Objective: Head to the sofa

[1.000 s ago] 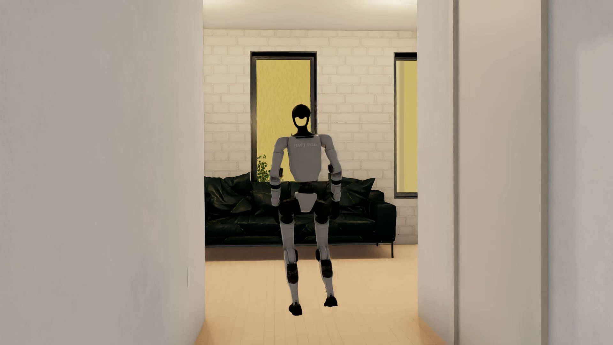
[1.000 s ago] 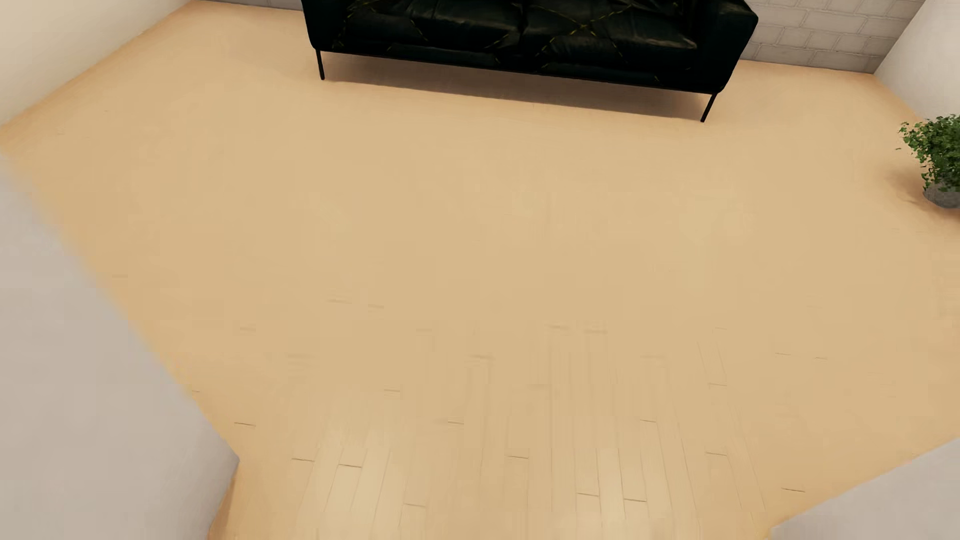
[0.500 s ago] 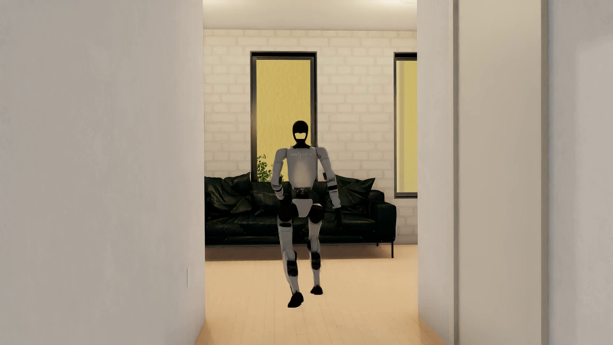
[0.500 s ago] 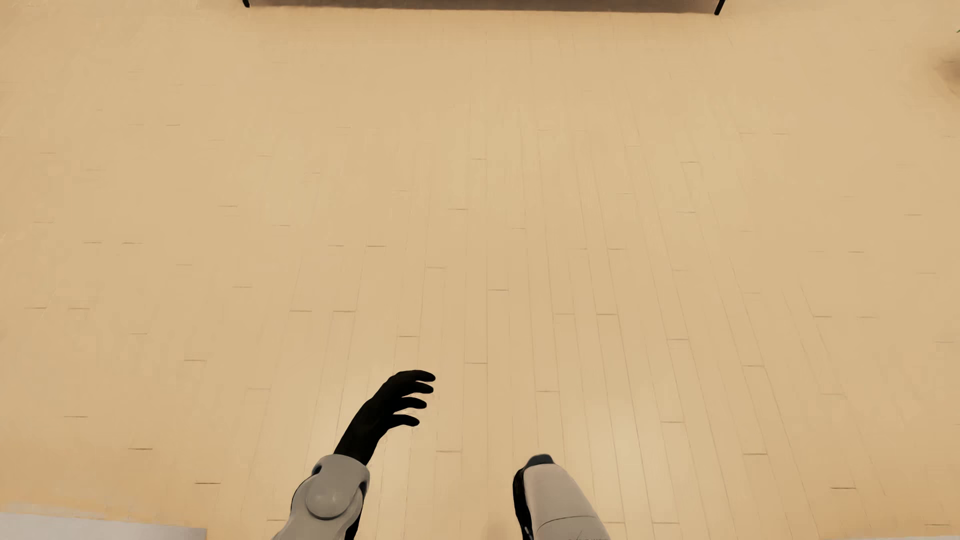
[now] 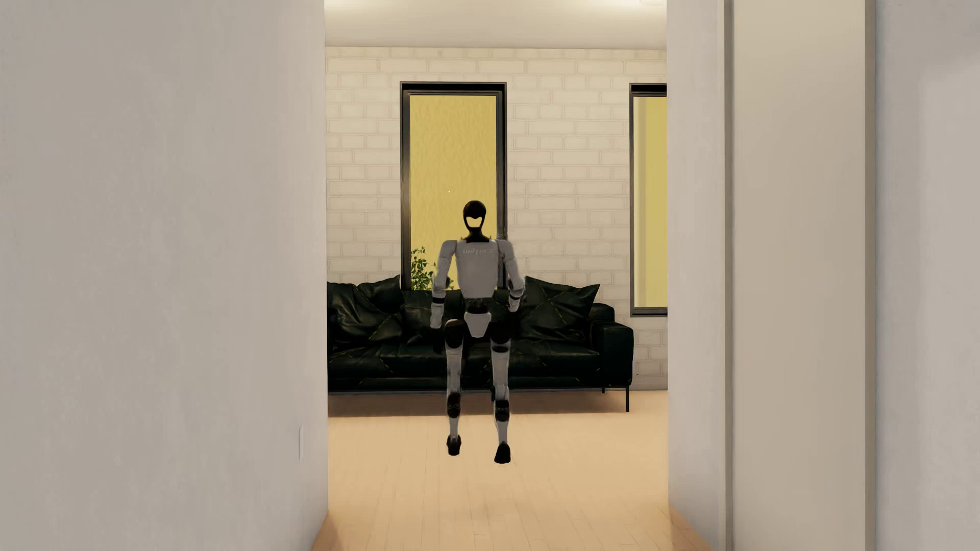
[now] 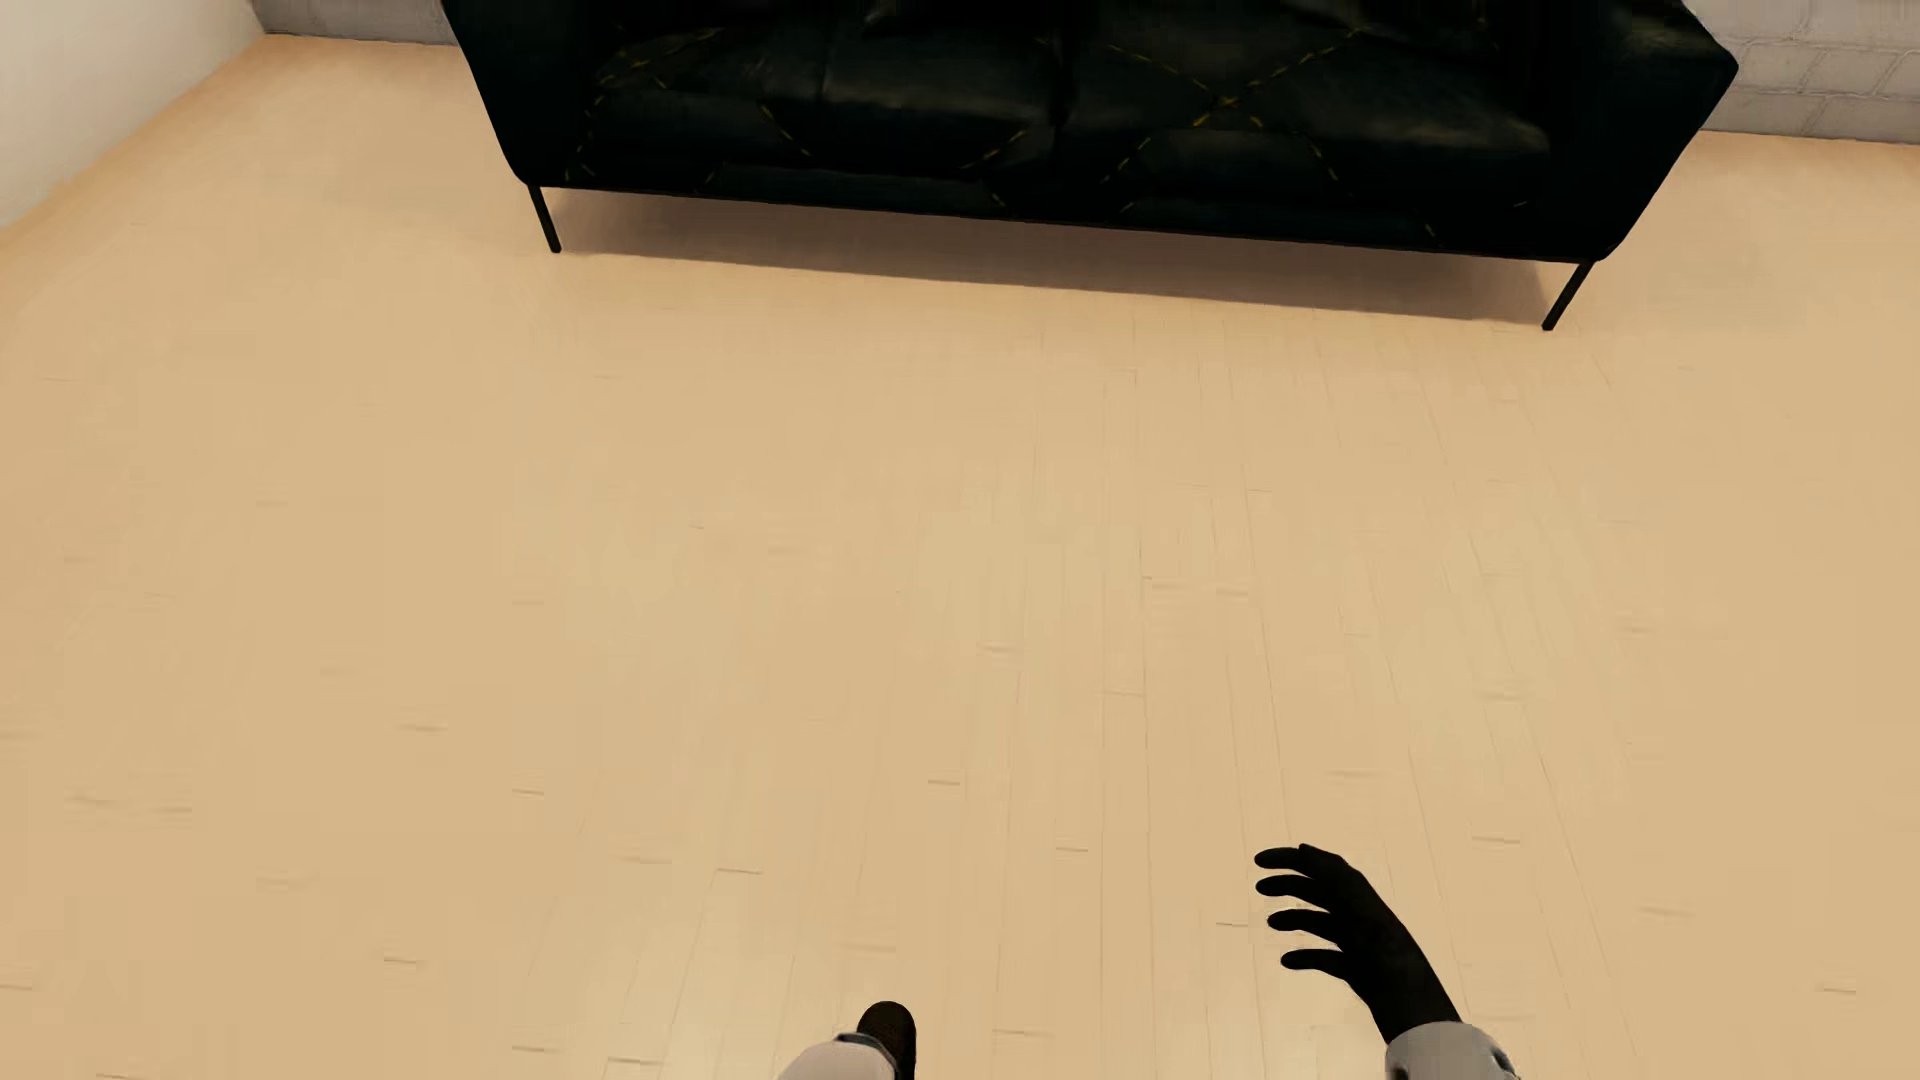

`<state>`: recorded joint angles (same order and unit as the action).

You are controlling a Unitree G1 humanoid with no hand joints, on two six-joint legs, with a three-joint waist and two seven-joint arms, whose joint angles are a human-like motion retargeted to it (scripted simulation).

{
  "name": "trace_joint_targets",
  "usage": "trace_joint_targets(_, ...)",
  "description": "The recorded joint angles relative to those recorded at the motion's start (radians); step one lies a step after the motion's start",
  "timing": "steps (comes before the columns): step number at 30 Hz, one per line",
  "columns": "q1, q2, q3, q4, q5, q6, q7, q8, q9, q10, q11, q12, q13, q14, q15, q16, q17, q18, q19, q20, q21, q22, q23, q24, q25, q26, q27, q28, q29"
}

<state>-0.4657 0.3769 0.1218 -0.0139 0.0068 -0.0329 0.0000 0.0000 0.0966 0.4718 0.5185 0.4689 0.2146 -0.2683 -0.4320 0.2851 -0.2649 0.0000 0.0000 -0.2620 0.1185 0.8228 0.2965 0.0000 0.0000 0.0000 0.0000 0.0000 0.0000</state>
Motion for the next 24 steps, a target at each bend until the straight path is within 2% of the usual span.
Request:
trace_joint_targets(1, -0.015, 0.041, 0.03, 0.002, -0.015, -0.002, 0.0, 0.0, -0.013, 0.007, 0.015, 0.025, 0.005, -0.028, 0.021, -0.007, 0.004, 0.0, 0.0, 0.021, -0.005, 0.02, -0.005, 0.0, 0.0, 0.0, 0.0, 0.0, 0.0)
trace_joint_targets(2, -0.033, 0.069, 0.065, 0.004, -0.043, -0.012, 0.0, 0.0, -0.031, 0.028, 0.047, 0.049, 0.02, -0.017, 0.088, -0.014, 0.011, 0.0, 0.0, 0.044, -0.003, 0.038, 0.007, 0.0, 0.0, 0.0, 0.0, 0.0, 0.0)
trace_joint_targets(3, -0.051, 0.065, 0.088, 0.0, -0.081, -0.026, 0.0, 0.0, -0.057, 0.033, 0.114, 0.069, 0.038, 0.182, 0.224, -0.022, 0.014, 0.0, 0.0, 0.062, 0.012, 0.052, 0.028, 0.0, 0.0, 0.0, 0.0, 0.0, 0.0)
trace_joint_targets(4, -0.107, 0.018, 0.073, -0.014, -0.12, -0.039, 0.0, 0.0, -0.067, 0.08, 0.268, 0.076, 0.057, 0.47, 0.419, -0.032, 0.018, 0.0, 0.0, 0.06, 0.036, 0.082, 0.067, 0.0, 0.0, 0.0, 0.0, 0.0, 0.0)
trace_joint_targets(5, -0.103, -0.061, 0.049, -0.028, -0.141, -0.055, 0.0, 0.0, -0.046, 0.178, 0.471, 0.058, 0.068, 0.592, 0.589, -0.034, 0.019, 0.0, 0.0, 0.028, 0.07, 0.121, 0.133, 0.0, 0.0, 0.0, 0.0, 0.0, 0.0)
trace_joint_targets(6, -0.06, -0.172, 0.028, -0.053, -0.168, -0.084, 0.0, 0.0, -0.025, 0.237, 0.671, 0.022, 0.065, 0.566, 0.642, -0.017, 0.02, 0.0, 0.0, -0.038, 0.119, 0.13, 0.207, 0.0, 0.0, 0.0, 0.0, 0.0, 0.0)
trace_joint_targets(7, -0.007, -0.288, -0.016, -0.073, -0.171, -0.102, 0.0, 0.0, -0.017, 0.264, 0.852, -0.01, 0.063, 0.517, 0.551, 0.002, 0.024, 0.0, 0.0, -0.105, 0.156, 0.104, 0.271, 0.0, 0.0, 0.0, 0.0, 0.0, 0.0)
trace_joint_targets(9, 0.141, -0.494, -0.089, -0.087, -0.155, -0.106, 0.0, 0.0, -0.006, 0.263, 0.96, -0.065, 0.114, 0.427, 0.387, 0.015, 0.022, 0.0, 0.0, -0.127, 0.188, 0.006, 0.363, 0.0, 0.0, 0.0, 0.0, 0.0, 0.0)
trace_joint_targets(10, 0.223, -0.588, -0.106, -0.096, -0.155, -0.111, 0.0, 0.0, -0.007, 0.237, 0.892, -0.09, 0.152, 0.38, 0.363, 0.016, 0.027, 0.0, 0.0, -0.101, 0.174, -0.053, 0.407, 0.0, 0.0, 0.0, 0.0, 0.0, 0.0)
trace_joint_targets(13, 0.453, -0.739, -0.178, -0.102, -0.165, -0.1, 0.0, 0.0, -0.002, 0.159, 0.468, -0.192, 0.227, 0.261, 0.4, 0.003, 0.039, 0.0, 0.0, -0.015, 0.106, -0.215, 0.582, 0.0, 0.0, 0.0, 0.0, 0.0, 0.0)
trace_joint_targets(15, 0.561, -0.785, -0.196, -0.104, -0.158, -0.096, 0.0, 0.0, -0.007, 0.138, 0.163, -0.26, 0.249, 0.19, 0.346, 0.002, 0.028, 0.0, 0.0, 0.016, 0.054, -0.334, 0.666, 0.0, 0.0, 0.0, 0.0, 0.0, 0.0)
trace_joint_targets(16, 0.618, -0.795, -0.2, -0.108, -0.161, -0.105, 0.0, 0.0, -0.013, 0.127, 0.037, -0.284, 0.254, 0.148, 0.296, 0.006, 0.027, 0.0, 0.0, 0.023, 0.025, -0.393, 0.7, 0.0, 0.0, 0.0, 0.0, 0.0, 0.0)
trace_joint_targets(17, 0.673, -0.79, -0.226, -0.097, -0.17, -0.105, 0.0, 0.0, -0.015, 0.121, -0.013, -0.308, 0.254, 0.105, 0.27, 0.006, 0.024, 0.0, 0.0, 0.028, -0.003, -0.435, 0.725, 0.0, 0.0, 0.0, 0.0, 0.0, 0.0)
trace_joint_targets(18, 0.726, -0.792, -0.253, -0.083, -0.178, -0.106, 0.0, 0.0, -0.024, 0.12, -0.275, -0.321, 0.253, 0.07, 0.309, 0.004, 0.021, 0.0, 0.0, 0.03, -0.024, -0.469, 0.739, 0.0, 0.0, 0.0, 0.0, 0.0, 0.0)
trace_joint_targets(19, 0.767, -0.798, -0.287, -0.062, -0.188, -0.106, 0.0, 0.0, -0.039, 0.129, -0.323, -0.326, 0.25, 0.047, 0.3, 0.0, 0.019, 0.0, 0.0, 0.027, -0.041, -0.487, 0.744, 0.0, 0.0, 0.0, 0.0, 0.0, 0.0)
trace_joint_targets(20, 0.804, -0.805, -0.319, -0.033, -0.196, -0.101, 0.0, 0.0, -0.059, 0.144, -0.082, -0.32, 0.248, 0.037, 0.227, -0.005, 0.019, 0.0, 0.0, 0.02, -0.062, -0.49, 0.74, 0.0, 0.0, 0.0, 0.0, 0.0, 0.0)
trace_joint_targets(21, 0.841, -0.812, -0.35, 0.002, -0.206, -0.097, 0.0, 0.0, -0.082, 0.161, -0.016, -0.303, 0.25, 0.047, 0.225, -0.008, 0.017, 0.0, 0.0, 0.003, -0.077, -0.488, 0.727, 0.0, 0.0, 0.0, 0.0, 0.0, 0.0)
trace_joint_targets(22, 0.857, -0.78, -0.364, 0.046, -0.194, -0.083, 0.0, 0.0, -0.109, 0.2, -0.03, -0.288, 0.252, 0.089, 0.39, -0.014, 0.011, 0.0, 0.0, -0.017, -0.074, -0.474, 0.717, 0.0, 0.0, 0.0, 0.0, 0.0, 0.0)
trace_joint_targets(23, 0.848, -0.887, -0.323, 0.06, -0.173, -0.07, 0.0, 0.0, -0.129, 0.267, 0.112, -0.274, 0.236, 0.179, 0.52, -0.014, 0.021, 0.0, 0.0, -0.043, -0.092, -0.436, 0.707, 0.0, 0.0, 0.0, 0.0, 0.0, 0.0)
trace_joint_targets(24, 0.854, -0.92, -0.279, 0.05, -0.154, -0.057, 0.0, 0.0, -0.113, 0.341, 0.242, -0.255, 0.218, 0.293, 0.54, -0.02, 0.018, 0.0, 0.0, -0.064, -0.055, -0.371, 0.675, 0.0, 0.0, 0.0, 0.0, 0.0, 0.0)
